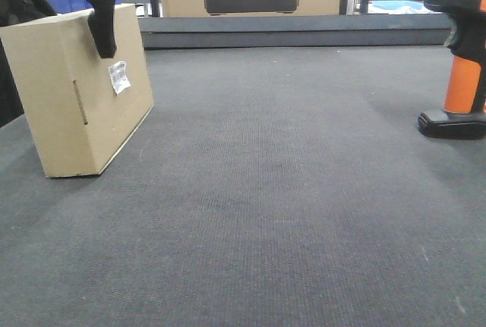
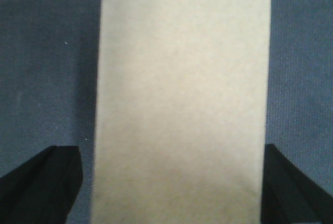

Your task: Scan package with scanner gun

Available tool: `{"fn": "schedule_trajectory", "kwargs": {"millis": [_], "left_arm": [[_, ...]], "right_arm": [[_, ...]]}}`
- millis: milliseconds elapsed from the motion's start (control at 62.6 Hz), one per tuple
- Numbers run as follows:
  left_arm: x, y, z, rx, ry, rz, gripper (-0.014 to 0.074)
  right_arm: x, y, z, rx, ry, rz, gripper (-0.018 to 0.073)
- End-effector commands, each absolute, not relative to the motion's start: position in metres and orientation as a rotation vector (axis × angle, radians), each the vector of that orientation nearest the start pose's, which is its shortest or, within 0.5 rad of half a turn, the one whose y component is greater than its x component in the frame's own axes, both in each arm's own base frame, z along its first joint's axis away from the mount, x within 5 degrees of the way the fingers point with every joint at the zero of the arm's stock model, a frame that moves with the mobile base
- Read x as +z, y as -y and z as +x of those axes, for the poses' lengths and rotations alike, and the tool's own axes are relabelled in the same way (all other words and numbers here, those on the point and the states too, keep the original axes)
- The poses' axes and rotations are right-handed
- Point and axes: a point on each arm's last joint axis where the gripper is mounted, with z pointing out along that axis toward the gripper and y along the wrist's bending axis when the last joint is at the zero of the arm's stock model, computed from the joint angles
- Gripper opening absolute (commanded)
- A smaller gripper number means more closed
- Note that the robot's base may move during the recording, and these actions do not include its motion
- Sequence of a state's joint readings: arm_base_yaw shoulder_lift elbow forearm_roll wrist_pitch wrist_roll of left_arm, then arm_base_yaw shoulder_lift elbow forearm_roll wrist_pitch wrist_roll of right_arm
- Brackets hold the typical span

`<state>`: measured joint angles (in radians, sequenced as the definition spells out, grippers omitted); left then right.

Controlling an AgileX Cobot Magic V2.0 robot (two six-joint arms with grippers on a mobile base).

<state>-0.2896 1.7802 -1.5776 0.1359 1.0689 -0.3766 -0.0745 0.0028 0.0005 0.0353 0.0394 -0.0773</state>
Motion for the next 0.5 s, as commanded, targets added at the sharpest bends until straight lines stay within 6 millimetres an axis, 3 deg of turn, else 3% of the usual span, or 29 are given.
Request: {"fn": "schedule_trajectory", "kwargs": {"millis": [0,96,160,271,351,479], "left_arm": [[0.3016,0.1009,0.3694,-0.008,-2.736,-0.069,0.0517],[0.3016,0.101,0.3693,-0.011,-2.737,-0.07,0.0508],[0.3015,0.1019,0.3689,-0.015,-2.74,-0.069,0.0446],[0.302,0.1019,0.3689,-0.015,-2.74,-0.07,0.0171],[0.302,0.1019,0.3689,-0.015,-2.74,-0.07,-0.009],[0.3086,0.1015,0.367,-0.012,-2.757,-0.079,-0.0111]], "right_arm": [[0.2111,0.0042,0.0561,-0.09,-1.507,0.028,-0.0167],[0.2111,0.0042,0.0561,-0.09,-1.507,0.028,-0.0167],[0.2111,0.0042,0.0561,-0.09,-1.507,0.028,-0.0167],[0.2111,0.0042,0.0561,-0.09,-1.507,0.028,-0.0167],[0.2111,0.0042,0.0561,-0.09,-1.507,0.028,-0.0167],[0.2111,0.0042,0.0561,-0.09,-1.507,0.028,-0.0167]]}}
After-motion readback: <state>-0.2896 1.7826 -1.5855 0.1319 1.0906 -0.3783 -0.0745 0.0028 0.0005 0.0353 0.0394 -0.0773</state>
